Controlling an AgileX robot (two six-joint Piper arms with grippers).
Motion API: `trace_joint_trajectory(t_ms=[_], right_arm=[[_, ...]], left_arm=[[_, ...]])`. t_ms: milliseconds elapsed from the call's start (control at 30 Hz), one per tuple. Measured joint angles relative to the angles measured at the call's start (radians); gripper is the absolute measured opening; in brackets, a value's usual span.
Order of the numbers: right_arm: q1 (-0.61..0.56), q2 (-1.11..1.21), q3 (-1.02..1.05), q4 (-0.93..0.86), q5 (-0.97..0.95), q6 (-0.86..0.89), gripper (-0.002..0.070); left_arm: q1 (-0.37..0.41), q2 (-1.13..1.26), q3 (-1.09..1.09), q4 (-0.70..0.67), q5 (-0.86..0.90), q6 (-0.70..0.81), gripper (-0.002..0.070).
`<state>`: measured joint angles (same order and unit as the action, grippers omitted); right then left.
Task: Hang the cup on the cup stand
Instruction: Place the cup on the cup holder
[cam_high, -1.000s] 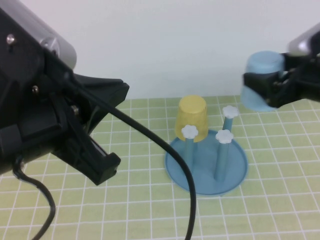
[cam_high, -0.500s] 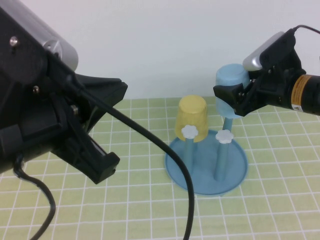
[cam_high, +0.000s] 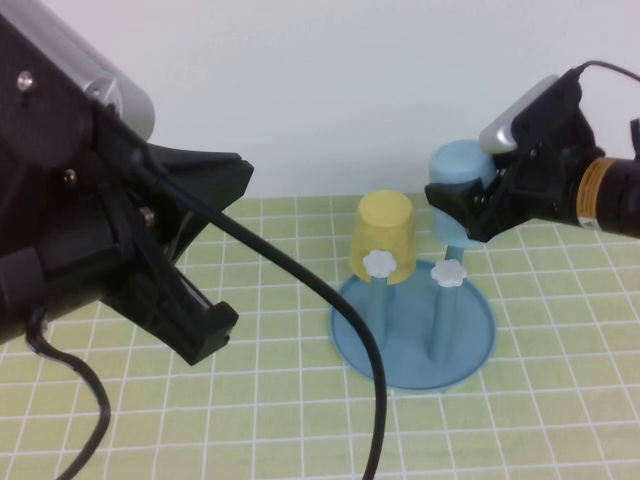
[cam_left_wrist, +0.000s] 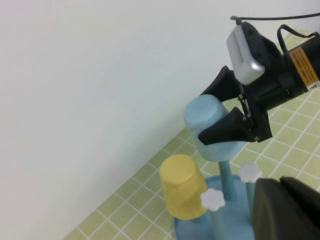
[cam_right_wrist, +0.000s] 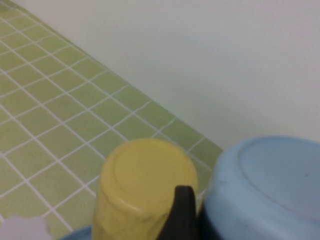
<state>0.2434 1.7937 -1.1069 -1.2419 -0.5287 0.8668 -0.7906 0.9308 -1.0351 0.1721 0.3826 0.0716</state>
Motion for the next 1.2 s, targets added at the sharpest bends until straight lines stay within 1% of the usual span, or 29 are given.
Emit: trace_joint_trajectory(t_ms=[400,633,900,1033,1200], right_arm=[[0.004,0.089,0.002,-0.005,-0.002,0.014,0.0613],[0.004,0.105,0.002,-0.006,-0.002,0.028,0.0683],[0.004,0.104,0.002,-0.009,0.0,0.03,0.0692],[0.004,0.048,0.006,-0.011,0.0,0.03,0.0693],[0.004,-0.11,0.006,-0.013,0.0,0.054,0.0693]], left_arm=[[0.0,0.0,0.0,0.0,-0.004,0.002,0.0],[0.0,0.0,0.0,0.0,-0.004,0.008,0.0],[0.0,0.0,0.0,0.004,-0.006,0.004,0.0],[0.0,0.0,0.0,0.006,-0.01,-0.007,0.0],[0.0,0.0,0.0,0.008,-0.035,-0.007,0.0]])
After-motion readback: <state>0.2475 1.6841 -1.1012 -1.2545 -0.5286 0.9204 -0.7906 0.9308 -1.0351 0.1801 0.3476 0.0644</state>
